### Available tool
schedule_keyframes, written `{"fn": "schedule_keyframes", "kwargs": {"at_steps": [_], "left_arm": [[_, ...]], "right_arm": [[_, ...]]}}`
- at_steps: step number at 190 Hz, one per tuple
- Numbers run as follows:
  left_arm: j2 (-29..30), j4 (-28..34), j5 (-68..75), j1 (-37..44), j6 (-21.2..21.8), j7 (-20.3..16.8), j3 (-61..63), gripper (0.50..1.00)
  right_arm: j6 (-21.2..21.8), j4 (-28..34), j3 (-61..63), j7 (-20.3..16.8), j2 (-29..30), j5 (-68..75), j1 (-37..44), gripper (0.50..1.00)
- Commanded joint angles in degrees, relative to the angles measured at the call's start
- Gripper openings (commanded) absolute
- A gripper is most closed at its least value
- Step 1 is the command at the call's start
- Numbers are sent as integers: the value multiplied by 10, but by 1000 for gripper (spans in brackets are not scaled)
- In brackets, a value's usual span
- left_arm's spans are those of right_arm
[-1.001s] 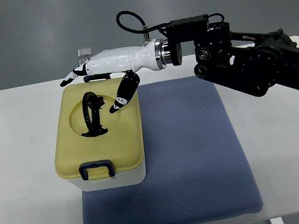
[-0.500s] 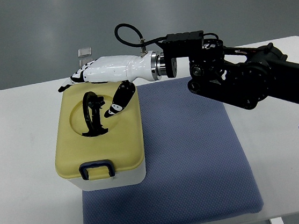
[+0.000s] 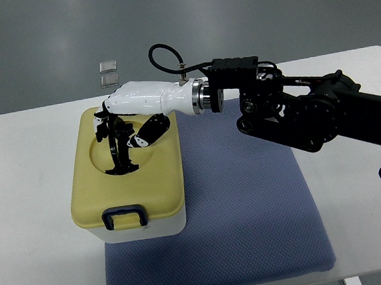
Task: Open white storage box with right hand
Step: 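Close the right hand's fingers around the black lid handle, then lift the yellow lid off the box and carry it onto the cushion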
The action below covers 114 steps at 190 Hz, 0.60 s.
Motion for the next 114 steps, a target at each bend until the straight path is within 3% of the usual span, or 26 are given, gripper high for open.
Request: {"fn": "schedule_keyframes", "kwargs": {"at_steps": [1,10,114], "left_arm": [[0,0,0,0,0,0,1,1000],[0,0,0,0,0,0,1,1000],[0,1,-1,0,0,0,1,1000]], "right_arm": [[-8,0,0,-1,2,0,-4,566],[-8,-1,1,-1,1,1,-4,501],[-1,23,46,2,-15,18,33,500]]}}
